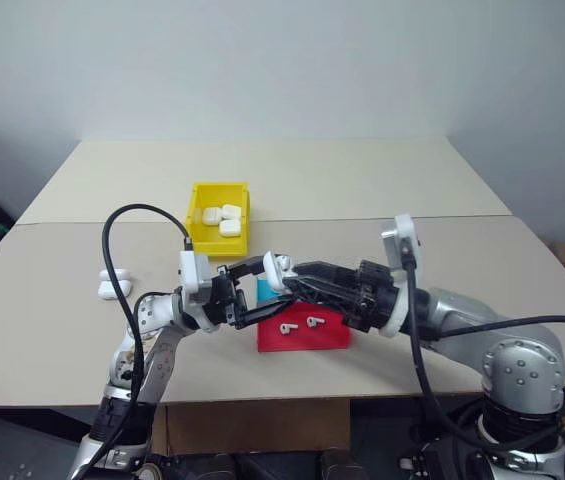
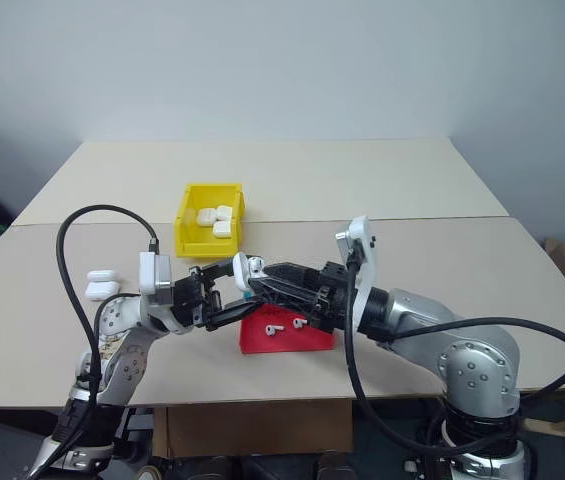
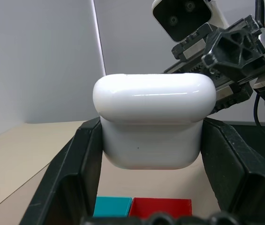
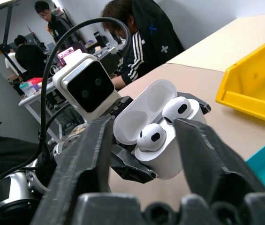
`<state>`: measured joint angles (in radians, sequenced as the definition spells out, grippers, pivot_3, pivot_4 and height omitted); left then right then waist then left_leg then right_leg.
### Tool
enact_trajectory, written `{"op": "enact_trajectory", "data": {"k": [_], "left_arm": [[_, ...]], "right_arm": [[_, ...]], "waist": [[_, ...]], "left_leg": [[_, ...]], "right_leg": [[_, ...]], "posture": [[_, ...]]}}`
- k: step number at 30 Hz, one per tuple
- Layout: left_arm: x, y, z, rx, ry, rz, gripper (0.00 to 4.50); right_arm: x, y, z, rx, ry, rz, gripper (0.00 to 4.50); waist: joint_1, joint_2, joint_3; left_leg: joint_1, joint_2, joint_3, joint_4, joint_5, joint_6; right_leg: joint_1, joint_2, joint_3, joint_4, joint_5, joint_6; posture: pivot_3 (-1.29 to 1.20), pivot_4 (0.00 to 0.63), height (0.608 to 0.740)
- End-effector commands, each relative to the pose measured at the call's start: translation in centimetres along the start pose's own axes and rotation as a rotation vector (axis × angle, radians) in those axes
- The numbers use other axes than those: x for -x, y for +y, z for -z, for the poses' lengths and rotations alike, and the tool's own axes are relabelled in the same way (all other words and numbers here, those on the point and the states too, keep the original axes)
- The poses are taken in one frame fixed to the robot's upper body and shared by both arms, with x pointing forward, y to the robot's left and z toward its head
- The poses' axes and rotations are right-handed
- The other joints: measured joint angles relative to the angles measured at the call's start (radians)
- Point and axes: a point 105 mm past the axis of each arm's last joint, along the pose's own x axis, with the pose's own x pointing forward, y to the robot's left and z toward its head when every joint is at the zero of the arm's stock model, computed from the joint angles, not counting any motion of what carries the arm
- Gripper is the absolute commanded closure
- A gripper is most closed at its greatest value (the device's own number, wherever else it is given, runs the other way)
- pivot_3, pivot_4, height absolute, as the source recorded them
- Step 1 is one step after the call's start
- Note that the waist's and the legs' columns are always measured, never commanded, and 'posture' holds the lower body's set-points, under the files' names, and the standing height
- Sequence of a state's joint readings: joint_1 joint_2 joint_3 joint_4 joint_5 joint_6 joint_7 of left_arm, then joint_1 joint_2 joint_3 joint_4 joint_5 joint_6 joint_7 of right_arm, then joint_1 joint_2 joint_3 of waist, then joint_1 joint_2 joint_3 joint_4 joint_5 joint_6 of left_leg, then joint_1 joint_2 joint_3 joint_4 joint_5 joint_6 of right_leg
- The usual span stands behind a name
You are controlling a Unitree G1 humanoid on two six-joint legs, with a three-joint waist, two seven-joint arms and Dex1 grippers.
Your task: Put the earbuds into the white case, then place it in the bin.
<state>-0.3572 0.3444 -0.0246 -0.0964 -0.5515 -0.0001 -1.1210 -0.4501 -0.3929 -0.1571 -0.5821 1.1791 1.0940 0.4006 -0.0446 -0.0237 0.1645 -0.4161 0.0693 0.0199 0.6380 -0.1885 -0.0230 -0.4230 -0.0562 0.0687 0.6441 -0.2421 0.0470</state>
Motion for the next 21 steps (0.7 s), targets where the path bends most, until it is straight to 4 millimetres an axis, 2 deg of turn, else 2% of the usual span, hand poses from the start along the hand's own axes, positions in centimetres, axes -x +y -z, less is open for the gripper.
{"op": "enact_trajectory", "data": {"k": [1,6,10,13,17,18,21], "left_arm": [[-0.2,0.0,-0.8,-0.041,-0.022,0.007,1.71],[-0.2,0.7,0.2,-0.061,0.007,-0.018,1.71],[-1.8,2.1,1.1,-0.11,0.054,-0.096,1.71],[-2.8,2.4,0.8,-0.113,0.038,-0.11,1.71],[-3.9,2.6,0.5,-0.124,0.011,-0.117,1.71],[-4.0,2.6,0.6,-0.127,0.013,-0.119,1.71],[-4.5,2.7,0.8,-0.14,0.017,-0.124,1.71]], "right_arm": [[0.3,0.6,-0.4,0.04,-0.015,-0.013,1.91],[1.3,0.3,-0.6,0.093,0.014,0.016,1.91],[2.4,1.2,-2.6,0.218,-0.001,-0.008,1.91],[2.6,1.6,-3.2,0.219,0.008,-0.052,2.84],[1.9,1.5,-2.2,0.208,0.064,-0.059,4.25],[1.6,1.5,-2.0,0.205,0.069,-0.063,4.47],[0.9,1.4,-1.6,0.215,0.073,-0.055,4.47]], "waist": [[0.0,0.0,0.0],[0.001,0.0,0.0],[0.007,-0.001,0.001],[0.007,-0.001,0.001],[0.003,-0.001,0.001],[0.003,-0.001,0.001],[0.003,-0.002,0.001]], "left_leg": [[0.0,0.0,0.0,0.0,0.0,0.0],[0.0,0.0,0.0,0.0,0.0,0.0],[0.0,0.0,0.0,0.0,0.0,0.0],[-0.001,0.0,0.0,0.0,0.0,0.0],[-0.001,0.0,0.0,0.0,-0.001,0.002],[-0.001,0.0,0.0,0.0,-0.001,0.002],[-0.001,-0.001,0.0,0.0,-0.001,0.002]], "right_leg": [[0.0,0.0,0.0,0.0,0.0,0.0],[0.0,0.0,0.0,0.0,0.0,0.0],[0.0,0.0,0.0,-0.001,0.0,0.0],[0.001,0.0,0.0,-0.002,0.001,0.001],[0.0,0.0,0.0,-0.003,0.001,0.001],[0.0,0.0,0.0,-0.003,0.001,0.001],[0.001,0.0,0.0,-0.002,0.001,0.001]], "posture": [[0.0,0.15,0.74],[0.0,0.15,0.74],[0.0,0.15,0.74],[0.0,0.15,0.74],[0.0,0.15,0.74],[0.0,0.15,0.74],[0.0,0.15,0.74]]}}
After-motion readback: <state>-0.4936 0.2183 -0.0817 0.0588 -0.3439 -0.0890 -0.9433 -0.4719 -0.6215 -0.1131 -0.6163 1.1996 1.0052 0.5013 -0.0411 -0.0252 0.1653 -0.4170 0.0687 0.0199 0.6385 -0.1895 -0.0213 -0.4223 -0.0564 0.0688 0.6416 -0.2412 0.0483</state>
